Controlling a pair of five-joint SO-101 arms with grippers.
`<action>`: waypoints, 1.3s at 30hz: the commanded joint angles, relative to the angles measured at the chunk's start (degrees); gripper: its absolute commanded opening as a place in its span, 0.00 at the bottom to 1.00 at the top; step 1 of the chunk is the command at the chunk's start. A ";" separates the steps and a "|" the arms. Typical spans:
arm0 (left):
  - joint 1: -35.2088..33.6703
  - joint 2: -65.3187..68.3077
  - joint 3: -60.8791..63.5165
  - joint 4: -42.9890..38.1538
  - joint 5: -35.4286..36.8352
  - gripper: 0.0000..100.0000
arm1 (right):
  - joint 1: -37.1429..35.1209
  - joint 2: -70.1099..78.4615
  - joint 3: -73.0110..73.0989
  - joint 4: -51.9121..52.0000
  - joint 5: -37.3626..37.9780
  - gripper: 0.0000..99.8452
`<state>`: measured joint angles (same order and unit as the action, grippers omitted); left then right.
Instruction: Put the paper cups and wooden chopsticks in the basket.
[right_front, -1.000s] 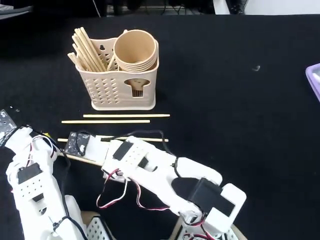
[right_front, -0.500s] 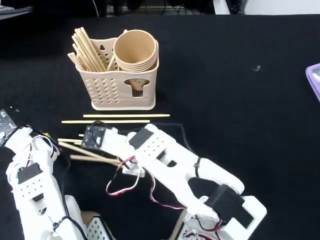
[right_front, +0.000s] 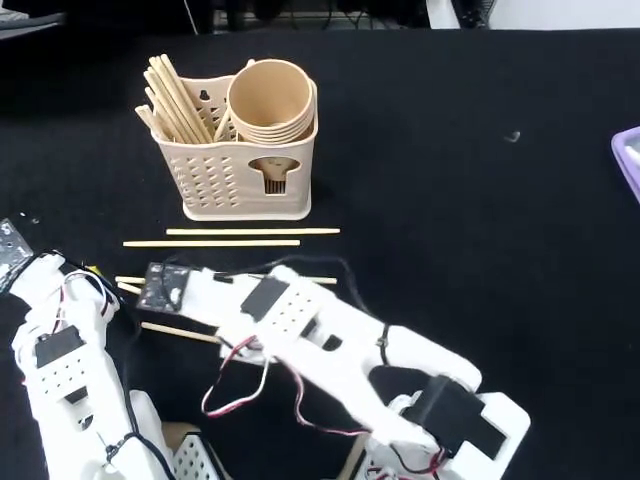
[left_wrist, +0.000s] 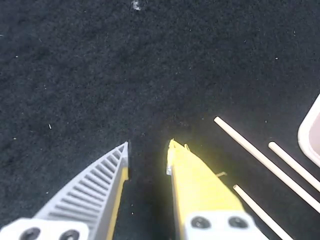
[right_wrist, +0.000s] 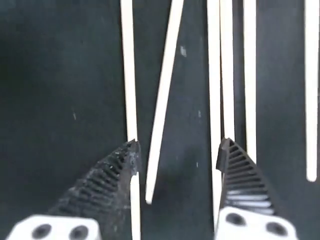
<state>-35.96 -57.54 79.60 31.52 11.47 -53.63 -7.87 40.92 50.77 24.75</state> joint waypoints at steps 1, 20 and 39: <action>0.40 -1.05 -1.01 -1.14 -0.09 0.14 | -2.37 -2.86 0.40 -3.69 -1.85 0.26; 0.13 -1.05 -1.10 -1.14 -0.09 0.14 | -5.98 14.55 -9.45 -5.71 -5.10 0.26; 0.04 -1.05 -1.01 -1.14 -0.09 0.14 | -4.84 12.97 -10.07 -1.23 -5.01 0.01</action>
<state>-35.96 -57.54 79.60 31.52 11.47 -58.99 8.40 31.78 47.16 20.09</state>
